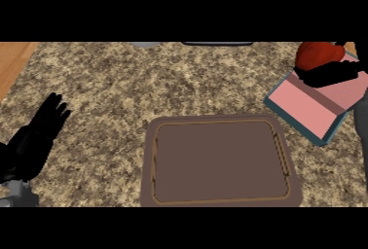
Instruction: Pick the bell pepper from the tray and place it in the cardboard box
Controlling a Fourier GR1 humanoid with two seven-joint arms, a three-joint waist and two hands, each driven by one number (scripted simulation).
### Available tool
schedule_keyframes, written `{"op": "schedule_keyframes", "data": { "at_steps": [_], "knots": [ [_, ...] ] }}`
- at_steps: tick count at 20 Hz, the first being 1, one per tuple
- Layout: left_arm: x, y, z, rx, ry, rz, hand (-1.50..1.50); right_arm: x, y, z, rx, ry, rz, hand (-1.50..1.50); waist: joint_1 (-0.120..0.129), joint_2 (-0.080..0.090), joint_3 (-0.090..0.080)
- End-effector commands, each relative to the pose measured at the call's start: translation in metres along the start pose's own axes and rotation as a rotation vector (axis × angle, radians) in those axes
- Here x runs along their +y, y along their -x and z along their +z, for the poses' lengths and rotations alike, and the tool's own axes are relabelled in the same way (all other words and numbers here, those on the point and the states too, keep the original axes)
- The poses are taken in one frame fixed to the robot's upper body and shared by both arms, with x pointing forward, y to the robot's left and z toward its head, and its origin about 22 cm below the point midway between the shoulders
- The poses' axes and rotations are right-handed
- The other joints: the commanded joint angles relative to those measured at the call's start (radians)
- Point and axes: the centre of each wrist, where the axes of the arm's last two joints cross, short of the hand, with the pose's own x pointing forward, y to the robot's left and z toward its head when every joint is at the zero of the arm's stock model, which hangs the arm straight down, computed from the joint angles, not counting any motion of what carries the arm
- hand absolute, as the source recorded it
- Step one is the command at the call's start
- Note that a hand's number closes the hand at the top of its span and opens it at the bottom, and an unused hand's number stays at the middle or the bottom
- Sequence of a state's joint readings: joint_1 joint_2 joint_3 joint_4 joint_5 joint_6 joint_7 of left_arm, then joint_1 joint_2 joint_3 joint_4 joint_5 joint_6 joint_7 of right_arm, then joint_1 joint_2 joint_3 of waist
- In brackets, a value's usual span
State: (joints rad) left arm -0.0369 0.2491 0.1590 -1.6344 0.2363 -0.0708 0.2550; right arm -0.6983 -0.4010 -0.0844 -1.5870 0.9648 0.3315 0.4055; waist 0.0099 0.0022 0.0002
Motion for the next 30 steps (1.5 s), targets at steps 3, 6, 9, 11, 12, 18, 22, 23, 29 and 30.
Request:
{"op": "schedule_keyframes", "data": {
  "at_steps": [3, 6, 9, 11, 12, 18, 22, 23, 29, 30],
  "knots": [
    [-0.004, 0.002, -0.007, -0.003, -0.016, 0.004, 0.00, 0.050, 0.025, -0.011, 0.007, -0.039, -0.013, 1.50, -0.003, 0.000, 0.000],
    [-0.003, -0.008, -0.009, 0.002, 0.001, -0.004, 0.00, 0.055, 0.043, -0.024, 0.009, -0.081, -0.048, 1.50, -0.003, -0.001, 0.000],
    [-0.003, -0.016, 0.013, 0.012, 0.006, 0.009, 0.00, 0.072, 0.066, -0.021, 0.053, -0.212, -0.063, 1.50, 0.002, -0.003, 0.001],
    [0.021, 0.001, 0.011, 0.019, -0.002, -0.005, 0.00, 0.101, 0.079, -0.015, 0.134, -0.276, -0.065, 1.50, 0.003, 0.001, 0.000],
    [0.000, -0.010, -0.004, 0.002, -0.010, 0.008, 0.00, 0.094, 0.085, -0.022, 0.179, -0.257, -0.048, 1.50, -0.002, 0.001, 0.000],
    [0.006, -0.010, 0.006, -0.016, 0.005, -0.007, 0.00, 0.101, 0.096, -0.026, 0.104, -0.322, -0.158, -1.50, 0.000, -0.001, 0.000],
    [-0.001, -0.005, 0.003, -0.016, -0.016, -0.014, 0.00, 0.117, 0.097, -0.009, 0.072, -0.173, -0.281, -1.50, -0.005, -0.003, 0.000],
    [0.011, 0.003, 0.006, 0.013, -0.004, 0.003, 0.00, 0.099, 0.102, -0.025, 0.084, -0.135, -0.344, -1.50, 0.001, -0.001, 0.000],
    [0.003, -0.008, -0.002, 0.006, -0.025, 0.003, 0.00, 0.085, 0.112, -0.018, 0.214, 0.094, -0.716, -1.50, -0.015, -0.004, 0.001],
    [0.006, -0.004, 0.005, 0.003, -0.009, 0.008, 0.00, 0.085, 0.132, -0.010, 0.206, 0.090, -0.743, -1.50, -0.012, -0.004, 0.001]
  ]
}}
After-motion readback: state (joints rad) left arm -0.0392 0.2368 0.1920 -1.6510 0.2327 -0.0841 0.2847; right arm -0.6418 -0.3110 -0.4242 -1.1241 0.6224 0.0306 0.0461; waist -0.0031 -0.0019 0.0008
